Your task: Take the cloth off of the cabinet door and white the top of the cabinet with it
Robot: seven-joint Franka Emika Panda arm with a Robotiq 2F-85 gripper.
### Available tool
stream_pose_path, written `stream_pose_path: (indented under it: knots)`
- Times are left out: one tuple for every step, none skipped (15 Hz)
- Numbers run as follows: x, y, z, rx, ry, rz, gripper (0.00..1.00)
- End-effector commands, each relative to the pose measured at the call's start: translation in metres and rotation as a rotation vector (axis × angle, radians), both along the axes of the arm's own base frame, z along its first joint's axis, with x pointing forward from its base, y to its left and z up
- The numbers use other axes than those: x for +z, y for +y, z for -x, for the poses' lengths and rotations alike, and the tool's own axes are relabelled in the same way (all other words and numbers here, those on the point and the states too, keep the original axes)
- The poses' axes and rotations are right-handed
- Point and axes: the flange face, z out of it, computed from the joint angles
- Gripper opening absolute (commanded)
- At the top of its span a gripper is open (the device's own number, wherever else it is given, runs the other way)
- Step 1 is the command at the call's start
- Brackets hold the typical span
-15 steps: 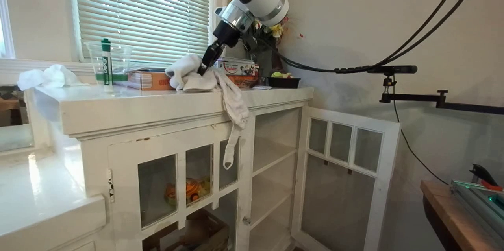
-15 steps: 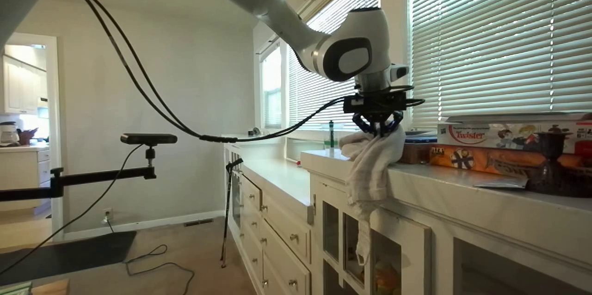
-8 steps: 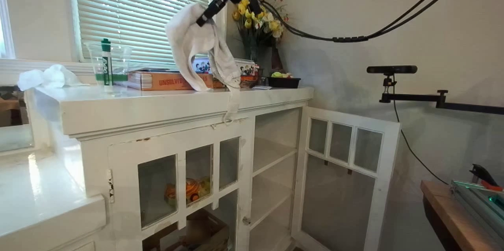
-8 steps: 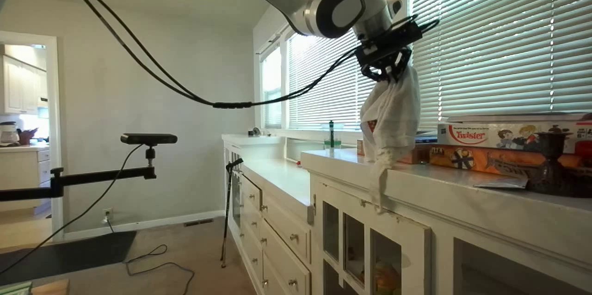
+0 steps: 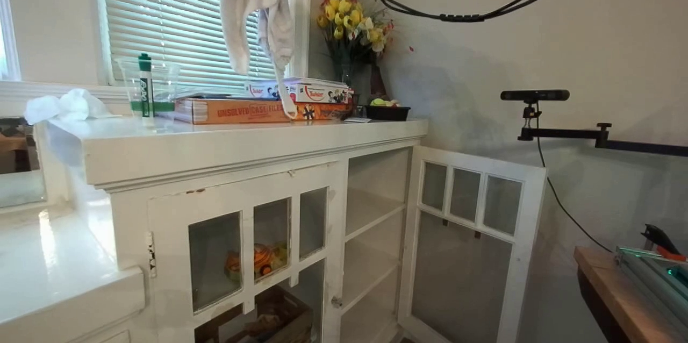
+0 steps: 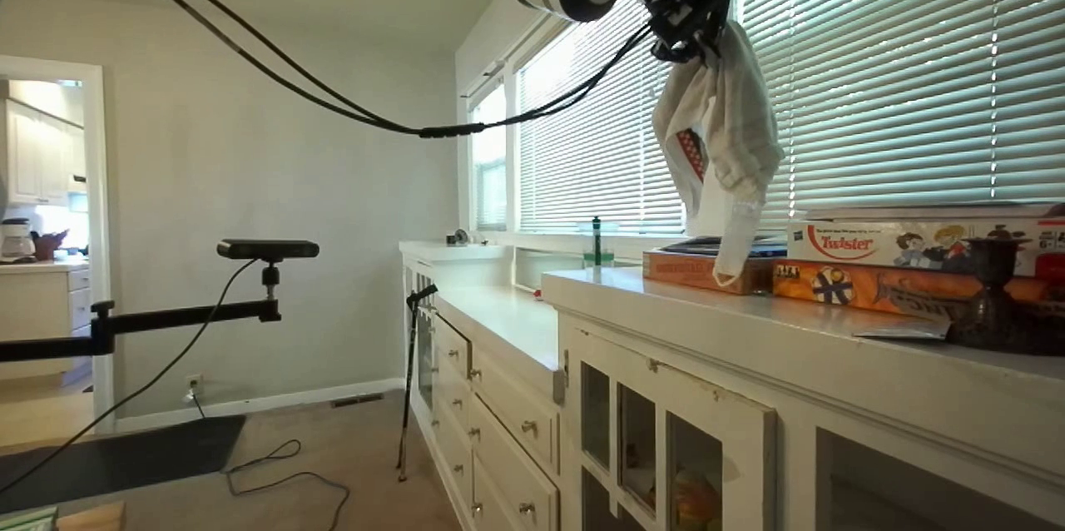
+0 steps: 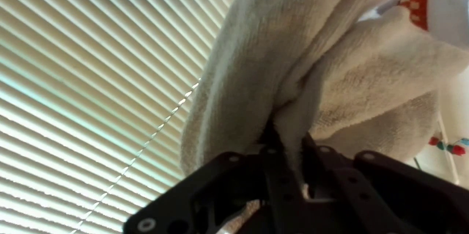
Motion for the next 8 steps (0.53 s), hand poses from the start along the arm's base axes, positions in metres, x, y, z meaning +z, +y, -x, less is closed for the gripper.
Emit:
stream_pose_path:
  knots:
    - [-0.01,-0.007,-0.023,-0.024,-0.105,-0.128,0.03]
    - [-0.018,-0.006,-0.027,-0.018,-0.098,-0.155,0.03]
    - [-0.031,-0.005,-0.031,-0.01,-0.067,-0.185,0.03]
    - [-0.042,-0.004,-0.034,-0.009,-0.039,-0.211,0.03]
    - [-0.056,-0.004,-0.037,-0.013,-0.005,-0.236,0.03]
    - [-0.068,-0.003,-0.039,-0.019,0.023,-0.264,0.03]
    - [-0.083,-0.004,-0.041,-0.034,0.063,-0.302,0.03]
    - [-0.092,-0.005,-0.042,-0.038,0.093,-0.333,0.31]
